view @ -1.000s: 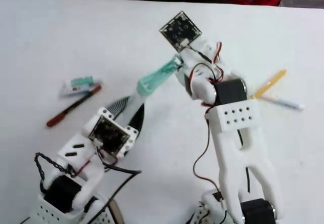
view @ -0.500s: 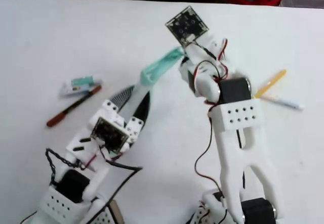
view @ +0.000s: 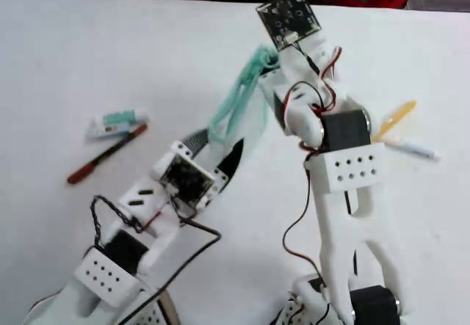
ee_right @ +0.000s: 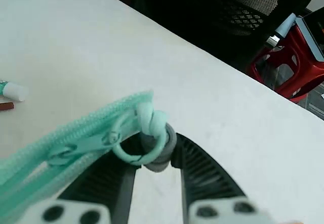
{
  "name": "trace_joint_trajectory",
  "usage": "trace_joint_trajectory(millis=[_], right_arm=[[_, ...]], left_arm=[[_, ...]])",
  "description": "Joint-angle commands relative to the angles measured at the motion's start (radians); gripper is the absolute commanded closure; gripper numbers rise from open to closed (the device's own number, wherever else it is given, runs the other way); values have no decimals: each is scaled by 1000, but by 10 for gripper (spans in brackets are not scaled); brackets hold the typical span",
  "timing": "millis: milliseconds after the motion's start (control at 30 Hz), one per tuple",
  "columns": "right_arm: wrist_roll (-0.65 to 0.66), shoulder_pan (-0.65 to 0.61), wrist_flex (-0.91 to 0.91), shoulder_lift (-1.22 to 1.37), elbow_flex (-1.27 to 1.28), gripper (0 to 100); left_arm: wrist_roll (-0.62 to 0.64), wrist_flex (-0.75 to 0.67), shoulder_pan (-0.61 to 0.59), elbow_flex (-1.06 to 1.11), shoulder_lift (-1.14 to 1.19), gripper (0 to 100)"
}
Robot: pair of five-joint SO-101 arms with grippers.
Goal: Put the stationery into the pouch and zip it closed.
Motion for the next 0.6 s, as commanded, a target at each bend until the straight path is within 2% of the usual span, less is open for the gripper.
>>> trace_joint_trajectory(millis=[0, 133, 300, 467, 567], right_arm=[[-11, -27, -2, -36, -9, 981], [-9, -25, -2, -33, -9, 981], [-9, -25, -5, -33, 20, 981], [-17, -25, -7, -35, 64, 975], [-18, -25, 7, -38, 71, 896]], left_arm=[[11, -9, -15, -55, 79, 861], [91, -6, -53, -51, 45, 864], [123, 52, -84, -51, -30, 870], [114, 74, -81, -40, -76, 979], [114, 71, -79, -21, -81, 954]])
